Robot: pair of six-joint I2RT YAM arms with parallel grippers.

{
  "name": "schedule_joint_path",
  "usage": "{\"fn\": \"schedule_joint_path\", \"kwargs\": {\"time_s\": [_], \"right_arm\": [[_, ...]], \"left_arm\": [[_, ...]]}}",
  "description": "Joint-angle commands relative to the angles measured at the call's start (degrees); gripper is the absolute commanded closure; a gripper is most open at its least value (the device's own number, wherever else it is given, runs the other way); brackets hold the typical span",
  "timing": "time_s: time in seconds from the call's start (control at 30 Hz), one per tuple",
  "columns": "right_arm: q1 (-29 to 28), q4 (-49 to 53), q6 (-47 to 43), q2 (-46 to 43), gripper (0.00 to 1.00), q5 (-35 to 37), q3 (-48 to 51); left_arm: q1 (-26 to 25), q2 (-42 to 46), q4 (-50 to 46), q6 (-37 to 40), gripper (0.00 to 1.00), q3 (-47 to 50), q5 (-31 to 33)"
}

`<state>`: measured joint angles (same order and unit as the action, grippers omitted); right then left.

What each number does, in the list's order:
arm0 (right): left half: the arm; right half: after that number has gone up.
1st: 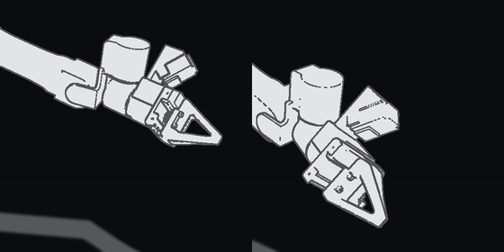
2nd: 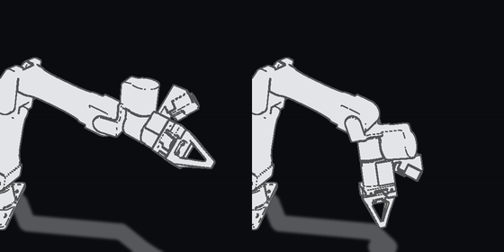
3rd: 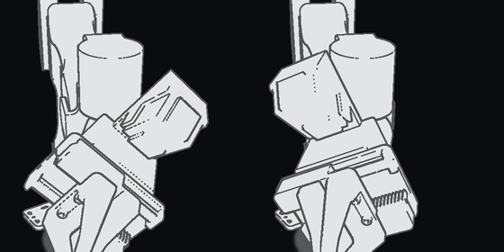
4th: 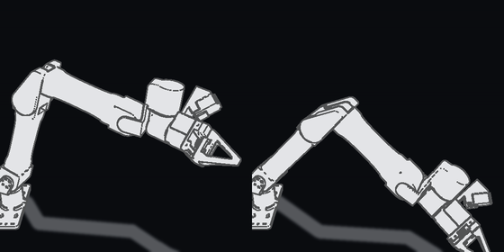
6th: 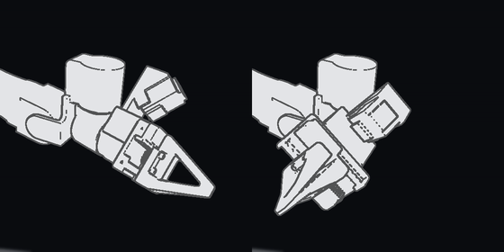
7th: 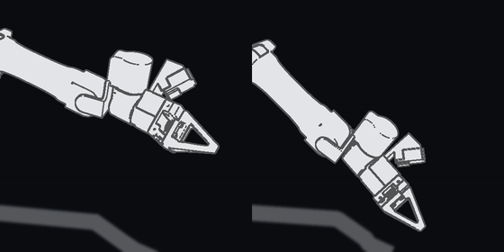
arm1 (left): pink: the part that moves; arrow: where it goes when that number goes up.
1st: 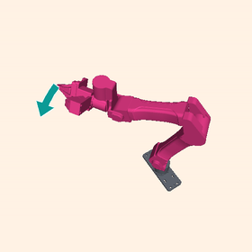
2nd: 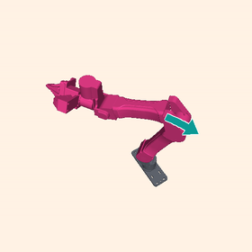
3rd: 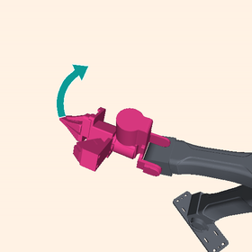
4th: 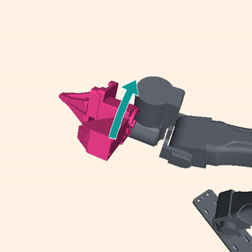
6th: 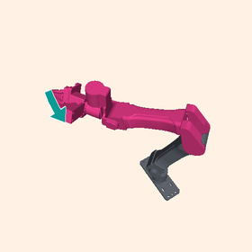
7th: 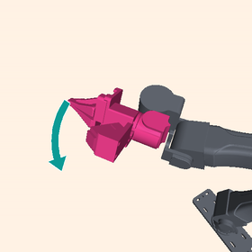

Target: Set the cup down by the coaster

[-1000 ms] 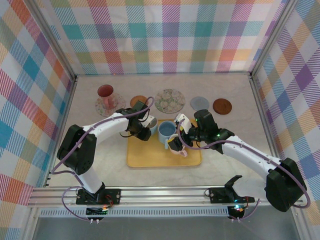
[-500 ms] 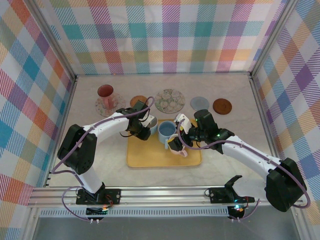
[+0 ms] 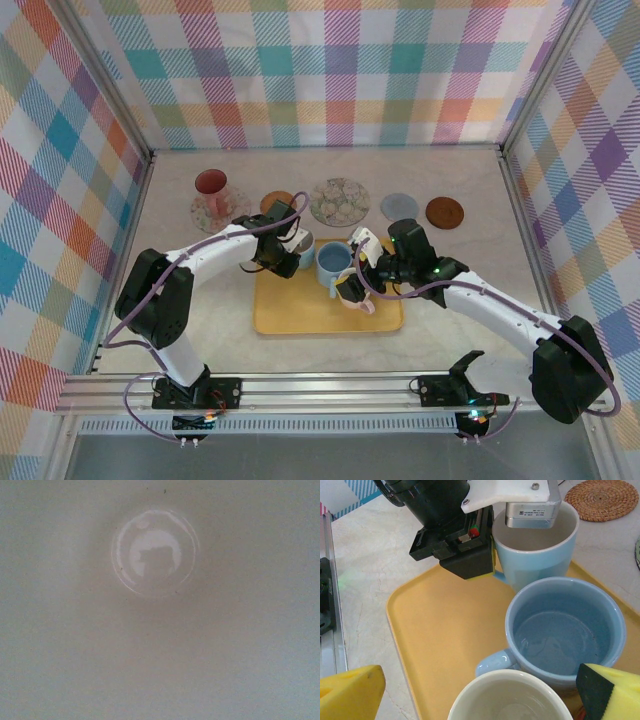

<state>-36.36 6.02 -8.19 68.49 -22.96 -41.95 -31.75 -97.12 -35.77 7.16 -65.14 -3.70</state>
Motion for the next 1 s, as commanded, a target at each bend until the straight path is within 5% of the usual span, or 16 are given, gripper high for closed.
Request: {"fn": "schedule_joint_path", "kwargs": {"time_s": [0.0,0.2,0.97], "right_arm": [[-0.29,-1.80,-0.08,-0.21,0.01,-0.07,-0.82],[-0.27,-2.42,0.09,-0.11,0.01,-0.07,-0.83],[-0.29,-9.70,6.25,-0.64,0.01,7.12,0.39]], "left_arm": [[-0.24,0.97,0.54,-1.07,0.93,-0.13,0.98],[-0.24,1.53,1.52,-2.32,1.00,0.61,1.38],[-0.16,6.49,1.32,-6.51,1.00,-2.00,7.46]]}}
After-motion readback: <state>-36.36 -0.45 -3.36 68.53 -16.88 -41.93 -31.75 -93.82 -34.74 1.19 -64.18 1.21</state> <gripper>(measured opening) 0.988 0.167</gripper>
